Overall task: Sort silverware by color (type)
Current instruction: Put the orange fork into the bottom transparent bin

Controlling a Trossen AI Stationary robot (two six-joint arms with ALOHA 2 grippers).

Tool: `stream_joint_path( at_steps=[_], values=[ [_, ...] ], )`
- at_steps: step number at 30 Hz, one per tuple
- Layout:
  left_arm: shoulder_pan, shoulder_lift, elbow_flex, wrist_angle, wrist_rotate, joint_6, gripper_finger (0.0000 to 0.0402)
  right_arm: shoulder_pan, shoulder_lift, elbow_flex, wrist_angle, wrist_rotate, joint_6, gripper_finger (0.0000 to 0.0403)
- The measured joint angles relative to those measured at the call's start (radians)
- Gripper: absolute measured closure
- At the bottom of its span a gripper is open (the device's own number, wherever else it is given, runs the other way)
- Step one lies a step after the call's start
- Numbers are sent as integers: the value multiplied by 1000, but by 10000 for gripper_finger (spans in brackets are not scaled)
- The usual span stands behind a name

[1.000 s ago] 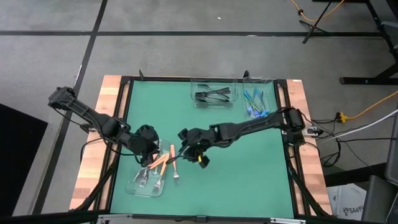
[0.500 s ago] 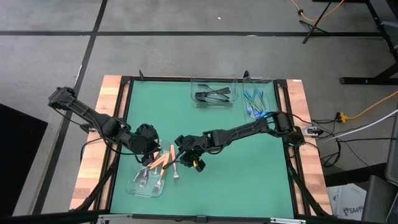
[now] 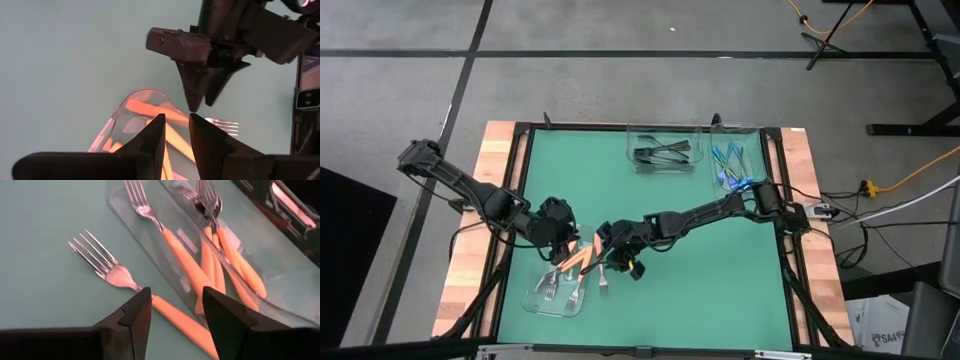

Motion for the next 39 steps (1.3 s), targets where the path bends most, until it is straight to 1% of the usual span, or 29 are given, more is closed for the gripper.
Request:
stream_joint_path(
  at_steps=[3, 10, 18, 25, 31, 39],
  values=[
    [0, 0, 0, 0, -6, -1, 321, 0, 0, 0, 24, -9, 0, 236],
    [0, 0, 0, 2, -7, -4, 321, 0, 0, 0, 17, -10, 0, 236],
    [0, 0, 0, 24, -8, -96, 321, -7, 0, 0, 16, 2, 50, 236],
    [0, 0, 0, 124, -46, -45, 321, -7, 0, 0, 20, 8, 49, 236],
    [0, 0, 0, 139, -101, -44, 321, -13, -1, 0, 19, -16, 49, 236],
    [31, 0, 0, 161, -109, -47, 321, -40, -1, 0, 15, -43, 56, 236]
  ],
)
